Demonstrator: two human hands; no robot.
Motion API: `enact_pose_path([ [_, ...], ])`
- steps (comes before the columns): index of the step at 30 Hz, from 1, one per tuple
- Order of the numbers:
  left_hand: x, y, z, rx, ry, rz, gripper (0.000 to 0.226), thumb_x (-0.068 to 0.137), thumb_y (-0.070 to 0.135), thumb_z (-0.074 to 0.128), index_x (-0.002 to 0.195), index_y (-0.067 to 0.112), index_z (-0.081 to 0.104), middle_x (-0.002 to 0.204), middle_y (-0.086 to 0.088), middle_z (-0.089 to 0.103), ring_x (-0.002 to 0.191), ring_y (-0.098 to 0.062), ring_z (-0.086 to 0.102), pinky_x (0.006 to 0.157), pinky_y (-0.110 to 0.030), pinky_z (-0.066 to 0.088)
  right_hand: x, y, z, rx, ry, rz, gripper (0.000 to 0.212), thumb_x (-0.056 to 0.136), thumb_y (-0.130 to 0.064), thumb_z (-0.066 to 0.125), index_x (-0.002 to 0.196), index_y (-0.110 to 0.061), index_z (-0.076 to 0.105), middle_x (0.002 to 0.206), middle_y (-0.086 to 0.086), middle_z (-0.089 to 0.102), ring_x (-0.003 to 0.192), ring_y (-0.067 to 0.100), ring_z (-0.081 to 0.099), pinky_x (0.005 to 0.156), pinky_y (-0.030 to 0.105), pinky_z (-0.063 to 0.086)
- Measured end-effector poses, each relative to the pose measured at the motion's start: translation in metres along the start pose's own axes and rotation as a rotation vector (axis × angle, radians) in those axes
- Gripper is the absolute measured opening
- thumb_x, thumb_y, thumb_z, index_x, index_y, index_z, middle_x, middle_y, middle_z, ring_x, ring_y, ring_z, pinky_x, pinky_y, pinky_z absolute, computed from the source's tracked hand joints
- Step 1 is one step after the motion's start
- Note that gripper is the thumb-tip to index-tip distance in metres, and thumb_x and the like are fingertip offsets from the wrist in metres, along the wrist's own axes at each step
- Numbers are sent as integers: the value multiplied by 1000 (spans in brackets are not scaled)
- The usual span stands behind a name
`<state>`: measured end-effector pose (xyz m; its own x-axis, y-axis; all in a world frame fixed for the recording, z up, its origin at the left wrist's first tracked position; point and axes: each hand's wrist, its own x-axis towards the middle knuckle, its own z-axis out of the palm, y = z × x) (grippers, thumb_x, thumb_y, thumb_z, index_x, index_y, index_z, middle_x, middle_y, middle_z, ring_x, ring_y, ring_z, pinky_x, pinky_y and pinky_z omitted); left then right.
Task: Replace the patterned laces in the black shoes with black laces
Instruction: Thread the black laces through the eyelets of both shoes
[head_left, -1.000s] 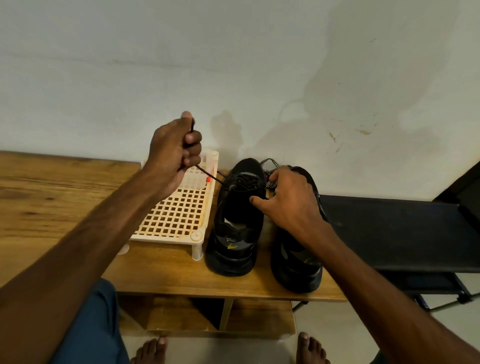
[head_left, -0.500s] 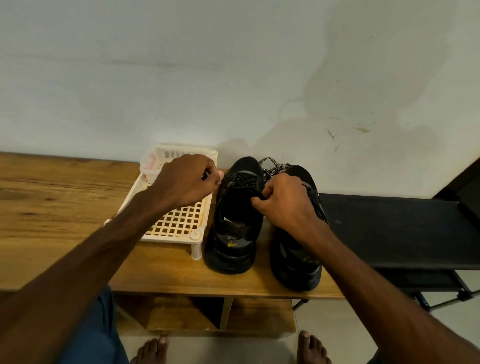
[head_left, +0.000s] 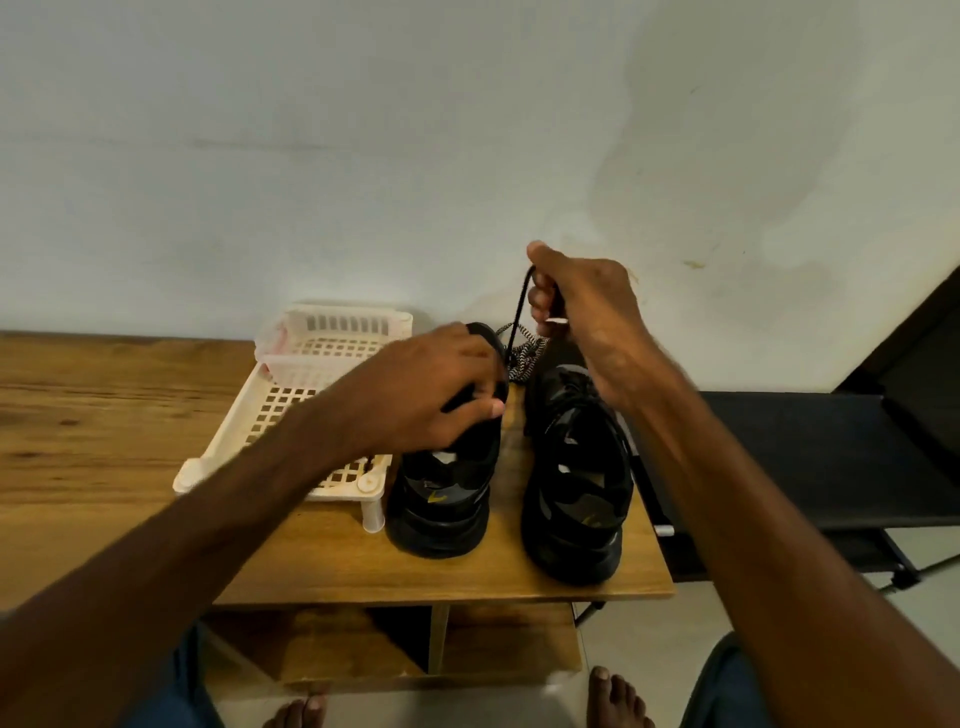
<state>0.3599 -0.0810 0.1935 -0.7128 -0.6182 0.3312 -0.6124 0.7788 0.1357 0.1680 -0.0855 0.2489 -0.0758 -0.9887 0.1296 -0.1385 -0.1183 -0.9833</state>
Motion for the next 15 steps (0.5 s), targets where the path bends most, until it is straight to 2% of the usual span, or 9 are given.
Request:
enact_pose_path([
  [2, 12, 8, 9, 115, 37, 54, 27, 101, 44, 51, 94, 21, 64, 121, 3, 64, 100, -19, 63, 73, -33, 50, -4, -9, 18, 11, -72, -117, 33, 102, -30, 60, 78, -9, 68, 62, 0, 56, 59, 18, 50, 62, 32, 46],
  [4, 17, 9, 9, 176, 166, 87, 27, 99, 32, 48, 89, 13, 64, 95, -8, 68, 72, -28, 66, 54, -34, 48, -10, -10, 33, -109, -157, -258, 26, 102, -28, 60, 90, -10, 73, 70, -3, 62, 57, 10, 55, 60, 28, 48],
  [5, 17, 7, 6, 203, 230, 101, 28, 96, 25, 45, 83, 9, 63, 77, -11, 66, 57, -29, 62, 46, -32, 44, -13, -9, 38, -194, -194, -327, 25, 103, -32, 59, 98, -13, 74, 72, -2, 64, 60, 11, 59, 63, 32, 51],
  [7, 16, 2, -1, 239, 315, 81, 29, 92, 17, 41, 74, 3, 59, 55, -10, 57, 38, -29, 52, 40, -28, 39, -17, -8, 42, -248, -253, -391, 31, 105, -42, 53, 116, -22, 72, 79, -3, 70, 75, 10, 66, 77, 38, 55],
  [9, 16, 0, -7, 193, 334, -99, 29, 100, 22, 44, 87, 4, 62, 52, -5, 52, 39, -27, 51, 48, -28, 38, -16, -10, 36, -126, -262, -360, 38, 108, -44, 42, 129, -26, 68, 97, -6, 75, 94, 7, 67, 83, 33, 54],
  [10, 15, -4, -7, 167, 318, -216, 28, 105, 29, 44, 98, 10, 63, 57, -2, 55, 46, -23, 53, 53, -27, 37, -14, -11, 32, -59, -232, -310, 41, 109, -43, 37, 129, -25, 68, 104, -6, 75, 100, 7, 67, 84, 30, 54],
  [11, 14, -9, -6, 114, 332, -314, 29, 106, 38, 44, 100, 16, 62, 63, 2, 59, 52, -18, 55, 55, -27, 35, -11, -8, 27, -24, -179, -257, 42, 110, -42, 36, 126, -23, 70, 107, -5, 76, 102, 9, 68, 84, 30, 54],
  [13, 11, -15, -7, -57, 423, -426, 32, 105, 45, 49, 85, 23, 62, 66, 7, 62, 58, -8, 56, 58, -26, 37, -4, 3, 15, -115, -108, -204, 29, 107, -31, 50, 113, -19, 76, 105, -6, 77, 99, 8, 70, 87, 31, 56],
  [15, 7, -20, -13, -353, 495, -484, 38, 104, 42, 54, 73, 21, 62, 64, 6, 63, 57, -6, 56, 61, -23, 40, -5, 17, 9, -373, -227, -214, 17, 96, -20, 70, 111, -19, 77, 105, -10, 76, 96, 1, 70, 87, 20, 55],
])
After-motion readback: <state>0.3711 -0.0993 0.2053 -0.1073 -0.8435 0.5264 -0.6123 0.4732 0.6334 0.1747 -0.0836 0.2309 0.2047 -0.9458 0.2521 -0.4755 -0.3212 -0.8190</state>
